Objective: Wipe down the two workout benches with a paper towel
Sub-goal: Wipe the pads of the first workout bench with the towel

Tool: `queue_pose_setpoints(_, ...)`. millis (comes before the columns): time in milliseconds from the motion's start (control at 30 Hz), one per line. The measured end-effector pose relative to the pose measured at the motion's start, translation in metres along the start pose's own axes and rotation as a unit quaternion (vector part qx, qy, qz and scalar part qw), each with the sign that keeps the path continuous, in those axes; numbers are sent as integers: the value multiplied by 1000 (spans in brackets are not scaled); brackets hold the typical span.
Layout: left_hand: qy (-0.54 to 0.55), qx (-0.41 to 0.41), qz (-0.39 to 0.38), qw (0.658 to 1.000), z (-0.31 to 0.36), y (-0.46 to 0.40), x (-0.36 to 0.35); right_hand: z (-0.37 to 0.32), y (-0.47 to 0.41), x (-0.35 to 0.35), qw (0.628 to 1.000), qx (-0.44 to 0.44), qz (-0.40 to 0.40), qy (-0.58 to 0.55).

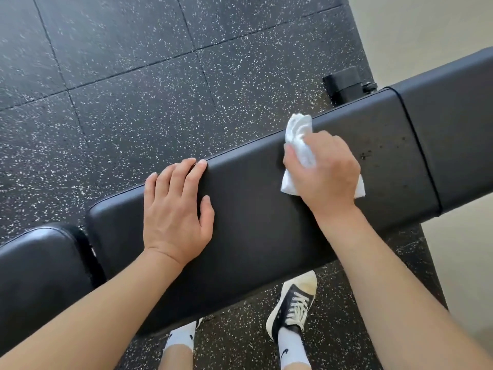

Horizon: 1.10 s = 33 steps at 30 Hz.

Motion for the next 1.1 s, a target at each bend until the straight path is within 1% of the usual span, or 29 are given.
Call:
queue_pose_setpoints(33, -1, -4, 2, 1000, 0, 0, 0, 10, 1, 1, 999, -45, 10, 9)
queue_pose_setpoints(67, -4, -9, 2, 1000, 1, 0, 0, 13, 4, -1, 998, -60, 19, 19)
queue_pose_setpoints(167, -26, -17, -4, 1000, 2, -1, -1, 11, 5, -4, 997, -65, 7, 30)
queue_pose_setpoints(267, -68, -39, -20, 997, 6, 0, -2, 9, 2, 0, 999, -40, -1, 17)
queue_pose_setpoints(367, -95, -107, -46, 989, 16, 1, -6, 0, 4, 6, 1000, 10, -26, -5)
queue_pose_setpoints(467, -106, -164, -83, 977, 33, -1, -10, 1, 26, 17, 998, 33, -62, -7)
queue_pose_setpoints(567, -81, -162, -126, 975, 46, -9, -9, 17, 63, 38, 995, 34, -90, -5)
queue_pose_setpoints(633, -51, -153, -145, 976, 63, -19, -7, 39, 88, 54, 995, 6, -98, -13)
queue_pose_setpoints(800, 5, -145, -133, 980, 128, -64, -23, 96, 129, 86, 989, -108, -102, -13)
queue_pose_setpoints(933, -8, -144, -101, 984, 175, -86, -43, 131, 142, 103, 982, -174, -78, 1)
queue_pose_setpoints(1033, -3, -130, -58, 990, 179, -85, -45, 134, 136, 103, 984, -174, -36, -12)
queue_pose_setpoints(1100, 7, -123, -45, 991, 179, -86, -47, 127, 121, 96, 987, -162, -8, -15)
Point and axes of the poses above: each hand's wrist, its own y-axis away from the middle knuckle, its own x-axis out of the back of the hand, z = x × y, the point moved 8 cm from there along -y, towards the middle knuckle, and after that the axes turned 2 degrees about z, right-handed, at the moved point
